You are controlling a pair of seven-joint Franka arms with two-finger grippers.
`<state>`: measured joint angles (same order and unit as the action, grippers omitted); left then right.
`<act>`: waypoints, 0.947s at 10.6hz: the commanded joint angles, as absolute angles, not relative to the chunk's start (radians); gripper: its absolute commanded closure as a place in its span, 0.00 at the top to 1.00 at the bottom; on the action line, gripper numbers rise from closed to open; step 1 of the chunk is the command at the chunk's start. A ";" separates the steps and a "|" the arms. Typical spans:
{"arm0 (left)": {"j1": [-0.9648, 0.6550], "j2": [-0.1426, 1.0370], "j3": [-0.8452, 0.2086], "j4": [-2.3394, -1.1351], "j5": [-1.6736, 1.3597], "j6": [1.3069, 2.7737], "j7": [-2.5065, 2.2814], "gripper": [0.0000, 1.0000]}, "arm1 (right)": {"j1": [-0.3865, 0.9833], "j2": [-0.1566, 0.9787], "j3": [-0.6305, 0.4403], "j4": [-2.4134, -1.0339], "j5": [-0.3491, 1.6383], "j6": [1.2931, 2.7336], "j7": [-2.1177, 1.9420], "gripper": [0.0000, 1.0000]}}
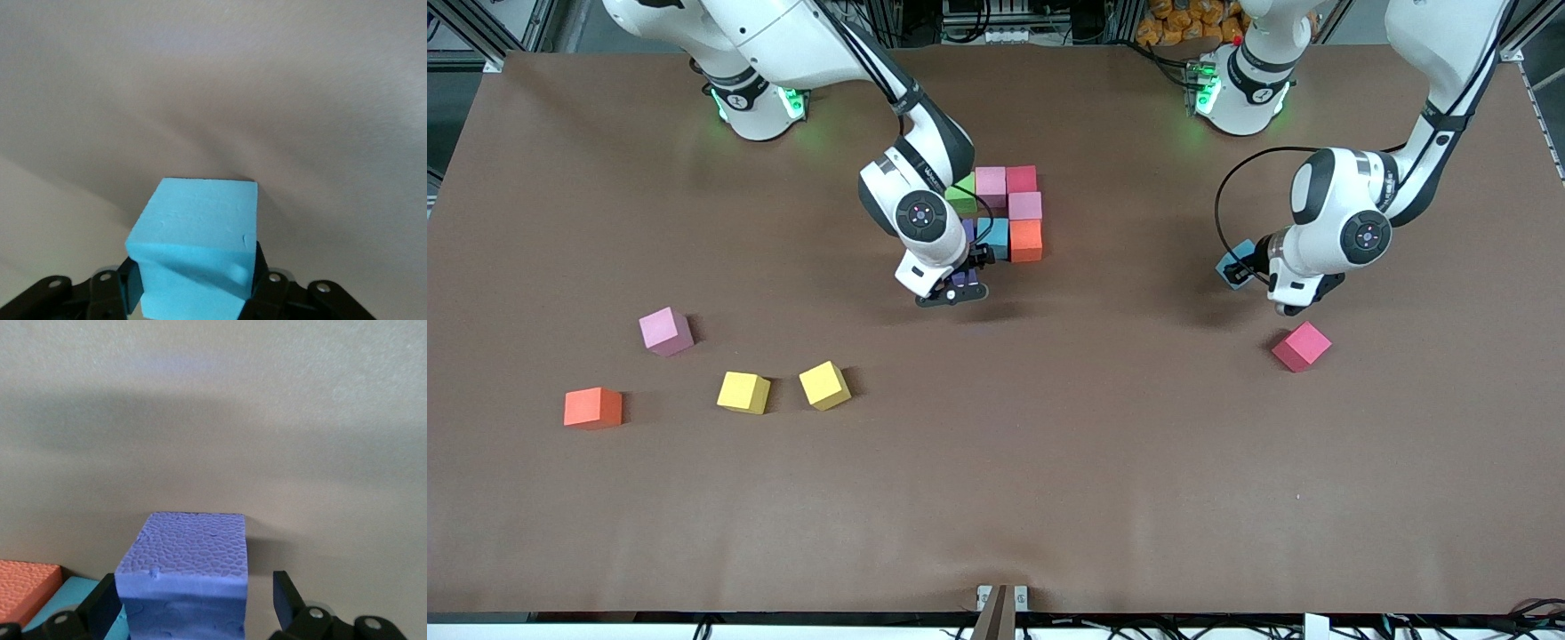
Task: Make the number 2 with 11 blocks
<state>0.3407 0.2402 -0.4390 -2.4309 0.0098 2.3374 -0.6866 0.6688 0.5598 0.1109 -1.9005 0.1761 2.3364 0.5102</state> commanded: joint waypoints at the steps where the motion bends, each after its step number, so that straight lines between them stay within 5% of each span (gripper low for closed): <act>1: 0.331 0.229 -0.440 -2.338 -0.014 2.248 -0.635 0.05 | 0.664 0.517 0.107 -1.898 0.169 2.318 0.563 1.00; 6: 0.183 0.241 -0.495 -2.146 -0.014 2.183 -0.711 0.07 | 0.539 0.463 0.107 -1.864 0.169 2.231 0.502 1.00; 10: -0.119 0.425 -0.441 -1.782 -0.014 1.994 -0.943 0.07 | 0.346 0.472 0.104 -1.823 0.132 2.195 0.139 1.00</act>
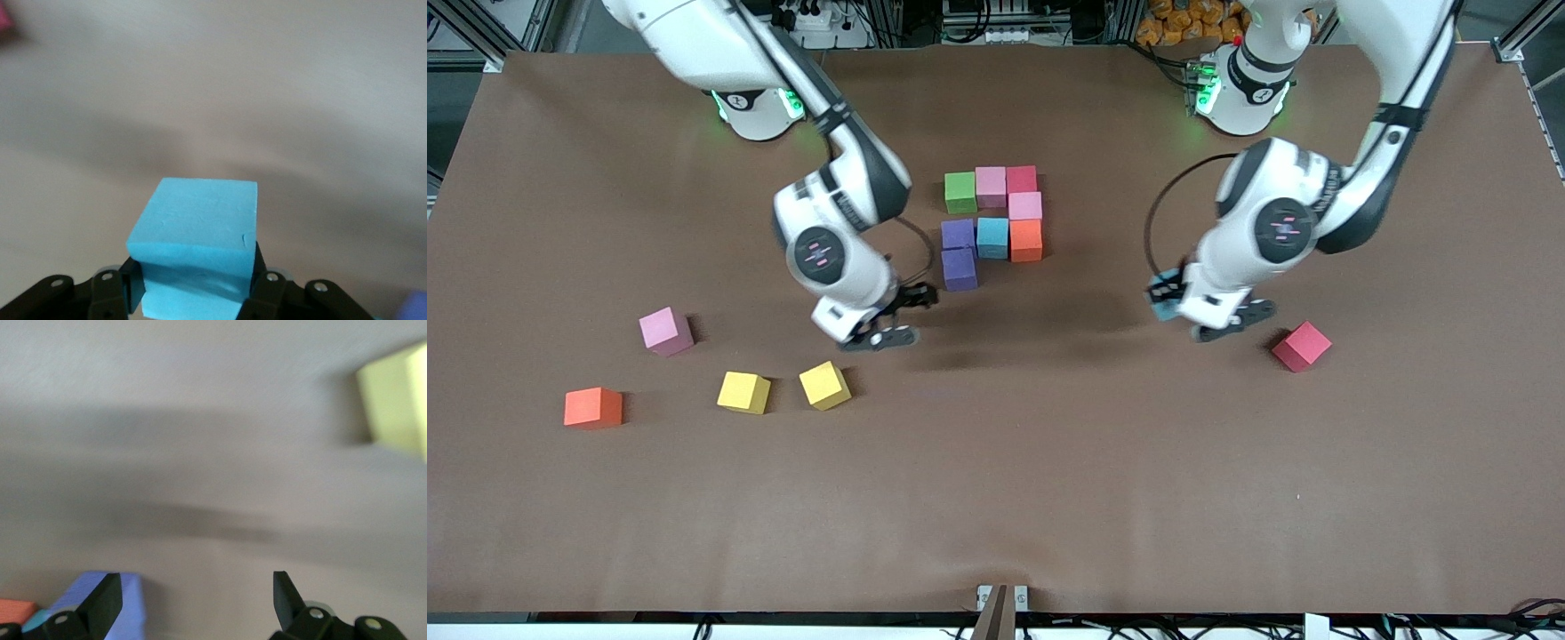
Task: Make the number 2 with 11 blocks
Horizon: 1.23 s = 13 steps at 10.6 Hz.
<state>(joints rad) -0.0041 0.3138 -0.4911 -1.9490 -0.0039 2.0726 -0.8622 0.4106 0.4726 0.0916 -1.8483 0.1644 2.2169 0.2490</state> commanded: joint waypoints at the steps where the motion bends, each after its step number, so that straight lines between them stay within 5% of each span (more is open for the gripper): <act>1: -0.202 0.461 -0.395 -1.717 -0.017 1.982 -0.983 0.07 | 0.313 0.488 0.106 -1.797 0.076 2.195 0.082 1.00; 5: -0.371 0.549 -0.296 -1.599 -0.083 1.979 -1.009 0.07 | 0.252 0.573 0.106 -1.697 -0.057 2.200 -0.116 1.00; 10: -0.713 0.707 0.029 -1.362 -0.274 1.979 -1.009 0.05 | 0.216 0.663 0.106 -1.640 -0.055 2.266 -0.227 1.00; 13: -0.837 0.802 0.105 -1.269 -0.279 1.979 -1.006 0.04 | 0.212 0.672 0.106 -1.652 -0.043 2.260 -0.219 1.00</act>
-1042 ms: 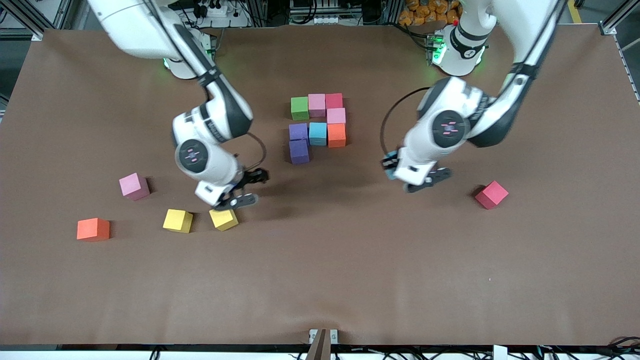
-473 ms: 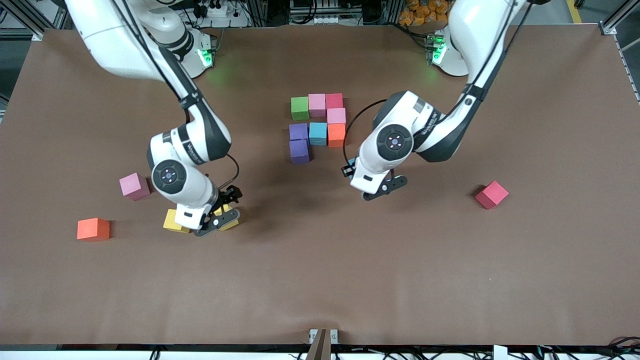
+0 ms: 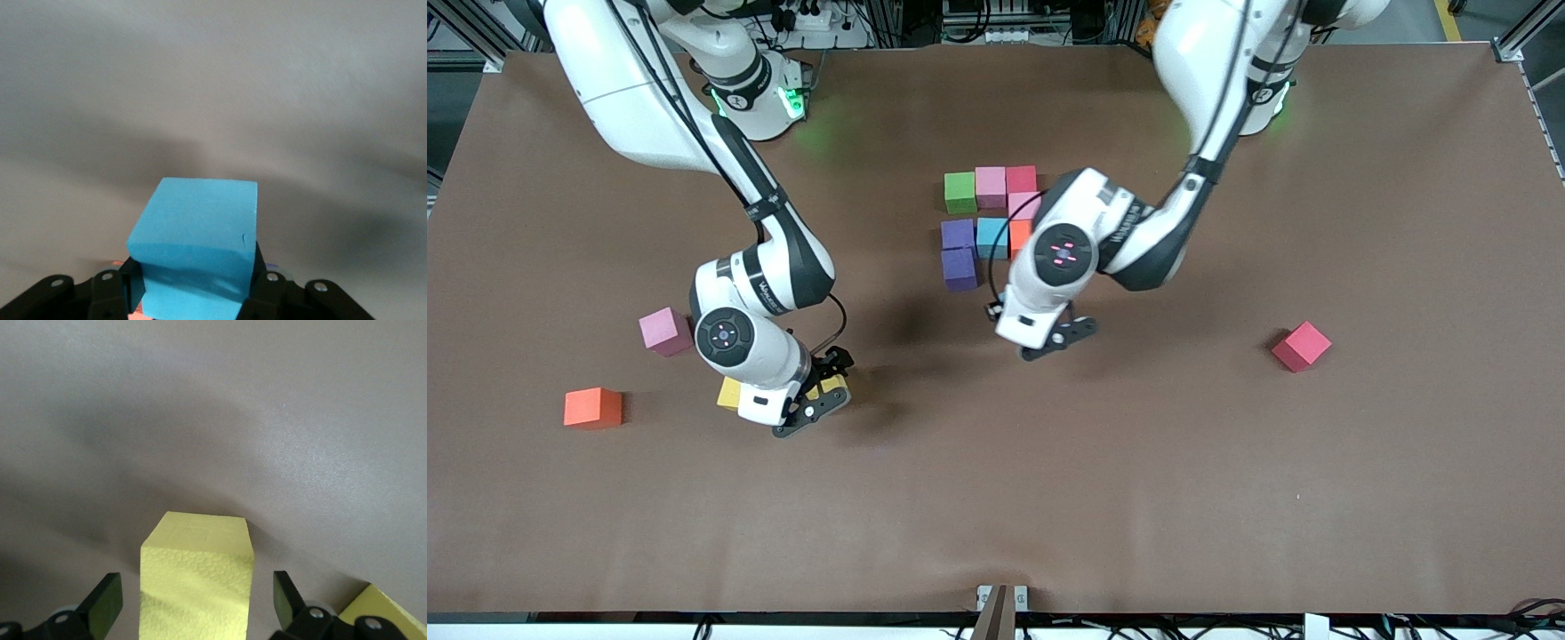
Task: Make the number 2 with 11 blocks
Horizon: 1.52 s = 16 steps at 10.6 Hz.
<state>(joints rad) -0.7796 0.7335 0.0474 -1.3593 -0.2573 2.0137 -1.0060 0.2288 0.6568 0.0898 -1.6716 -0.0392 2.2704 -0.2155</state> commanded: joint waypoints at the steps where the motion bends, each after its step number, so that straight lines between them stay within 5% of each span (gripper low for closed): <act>1: -0.876 0.825 0.133 -1.258 -0.285 1.979 -1.003 0.03 | 0.210 0.672 0.106 -1.666 -0.043 2.261 -0.219 1.00; 3: -0.879 0.860 0.159 -1.206 -0.389 1.982 -1.002 0.02 | 0.203 0.672 0.106 -1.683 -0.043 2.264 -0.218 1.00; 4: -0.905 0.883 0.188 -1.181 -0.453 1.982 -1.002 0.02 | 0.202 0.672 0.106 -1.690 -0.043 2.266 -0.218 0.77; 5: -0.934 0.905 0.234 -1.161 -0.498 1.982 -1.000 0.02 | 0.204 0.672 0.106 -1.697 -0.040 2.266 -0.212 0.05; 16: -1.011 0.983 0.291 -1.143 -0.601 2.023 -0.950 0.01 | 0.202 0.629 0.107 -1.683 -0.040 2.264 -0.179 0.00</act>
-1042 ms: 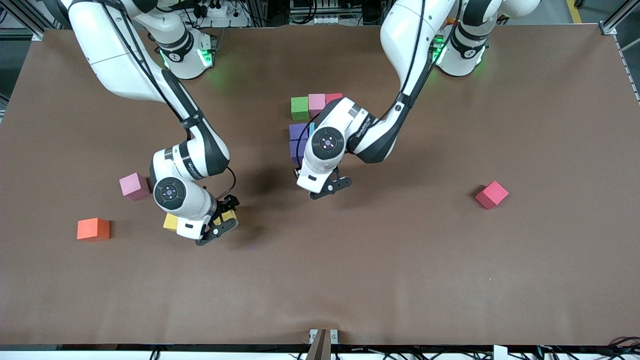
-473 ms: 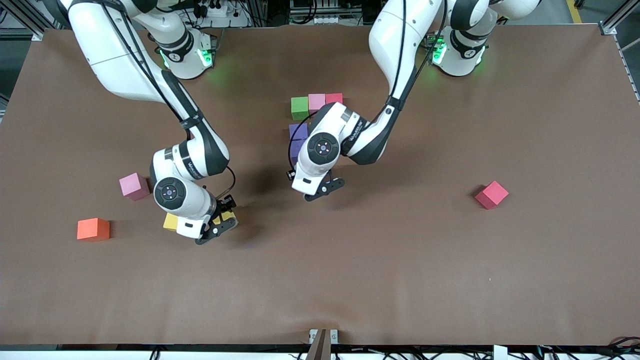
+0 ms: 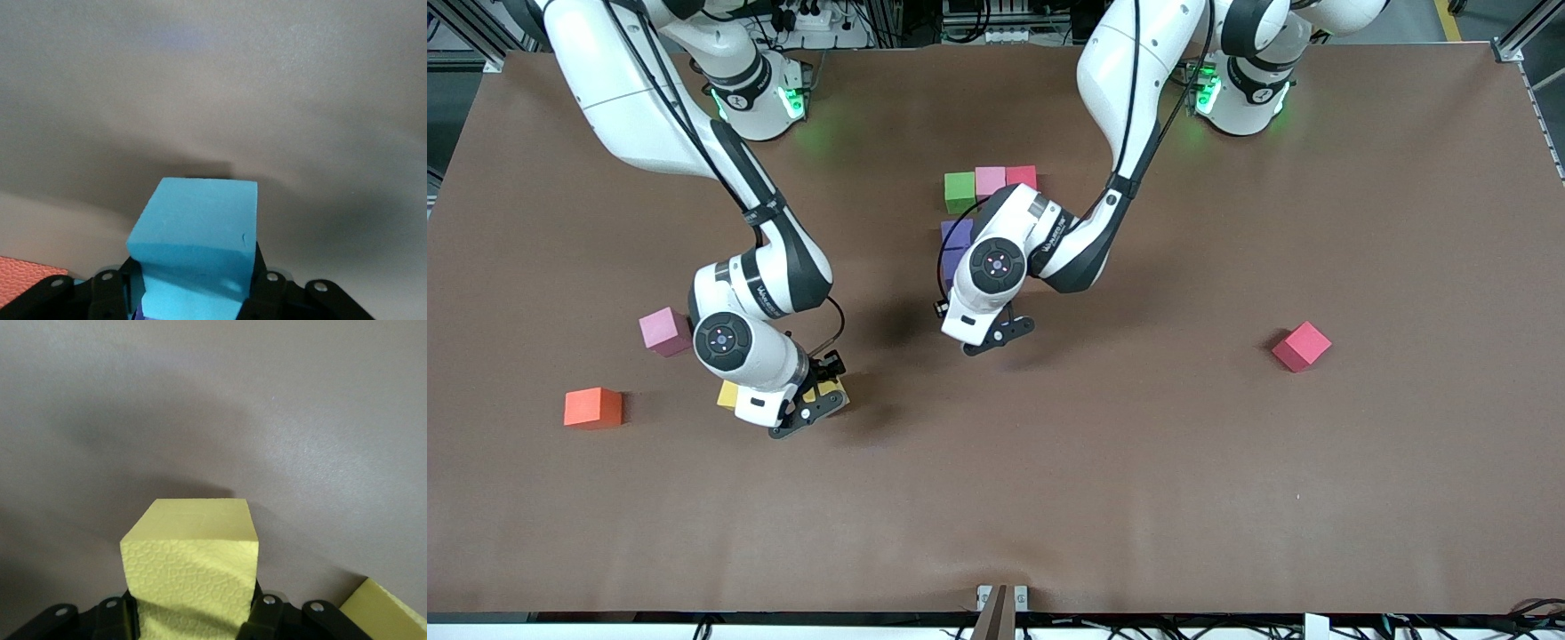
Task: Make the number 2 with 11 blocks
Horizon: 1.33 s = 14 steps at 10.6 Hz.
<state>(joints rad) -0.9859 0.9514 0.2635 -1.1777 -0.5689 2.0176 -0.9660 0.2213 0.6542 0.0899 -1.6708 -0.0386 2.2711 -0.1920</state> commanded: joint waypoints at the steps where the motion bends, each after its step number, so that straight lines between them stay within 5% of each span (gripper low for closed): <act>1: -1.015 0.988 0.291 -1.143 -0.601 2.023 -0.943 0.01 | 0.201 0.629 0.107 -1.683 -0.040 2.261 -0.178 0.00; 14: -1.019 0.992 0.295 -1.144 -0.600 2.013 -0.891 0.01 | 0.219 0.617 0.115 -1.652 -0.052 2.217 -0.193 0.00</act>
<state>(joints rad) -1.0059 0.9720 0.2673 -1.1748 -0.5692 2.0229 -0.9197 0.2256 0.6291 0.1066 -1.6539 -0.0398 2.2350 -0.1918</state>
